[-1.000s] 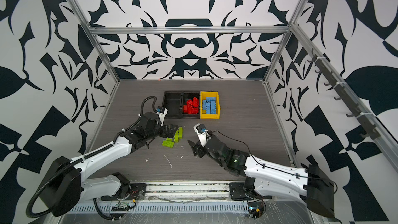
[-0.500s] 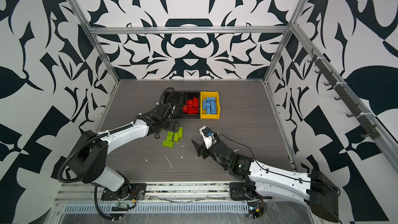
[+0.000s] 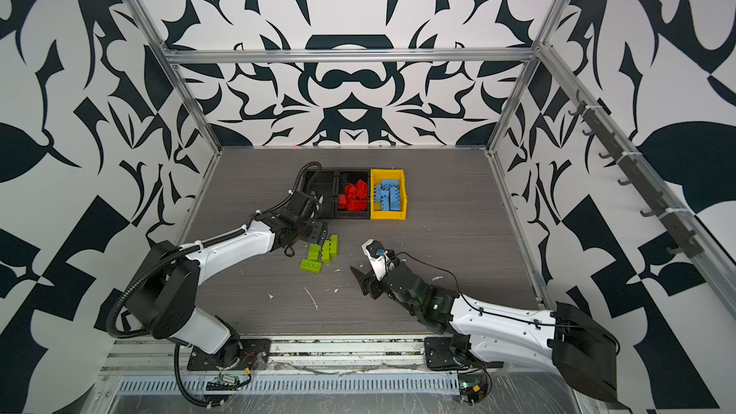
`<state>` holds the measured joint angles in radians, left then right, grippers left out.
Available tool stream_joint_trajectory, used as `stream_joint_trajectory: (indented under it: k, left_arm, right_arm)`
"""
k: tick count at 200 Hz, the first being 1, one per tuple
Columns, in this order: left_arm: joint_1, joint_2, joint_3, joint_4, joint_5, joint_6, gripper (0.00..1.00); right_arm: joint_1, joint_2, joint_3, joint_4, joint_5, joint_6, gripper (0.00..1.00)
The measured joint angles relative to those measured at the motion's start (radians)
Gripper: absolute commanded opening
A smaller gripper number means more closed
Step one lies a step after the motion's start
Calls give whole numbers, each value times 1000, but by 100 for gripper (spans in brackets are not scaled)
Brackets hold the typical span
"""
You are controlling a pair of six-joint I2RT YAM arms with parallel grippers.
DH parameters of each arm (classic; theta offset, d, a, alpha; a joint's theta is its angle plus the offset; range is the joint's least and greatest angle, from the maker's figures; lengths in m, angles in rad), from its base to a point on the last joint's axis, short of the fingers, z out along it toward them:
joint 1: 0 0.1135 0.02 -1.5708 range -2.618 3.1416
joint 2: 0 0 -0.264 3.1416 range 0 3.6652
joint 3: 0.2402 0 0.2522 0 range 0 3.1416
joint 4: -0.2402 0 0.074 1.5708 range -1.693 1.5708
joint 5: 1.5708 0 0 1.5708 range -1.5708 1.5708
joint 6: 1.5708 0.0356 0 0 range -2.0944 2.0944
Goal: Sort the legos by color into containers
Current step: 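Withdraw the right arm toward the robot while the left gripper moves over the green bricks, then lower the left gripper onto a lime-green brick and close on it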
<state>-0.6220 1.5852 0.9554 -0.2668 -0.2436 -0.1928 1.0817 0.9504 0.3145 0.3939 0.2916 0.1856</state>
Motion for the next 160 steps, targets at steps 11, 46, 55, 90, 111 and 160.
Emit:
stream_joint_trajectory:
  k: [11,46,55,90,111,160]
  left_arm:
    - [0,24,3,1,-2,-3,81]
    - [8,68,4,1,-31,-8,81]
    - [16,71,5,1,-27,-8,80]
    - [85,116,35,8,38,-26,73]
    - [106,157,66,9,54,-27,72]
    - [103,172,75,31,98,-32,69]
  right_arm:
    - [0,-10,0,2,-1,-5,79]
    - [0,-16,0,23,-5,-6,80]
    - [0,-16,0,25,-10,-6,80]
    - [0,-16,0,23,-24,-6,80]
    - [0,-18,0,23,-27,-6,81]
    - [0,-22,0,22,-39,-6,81]
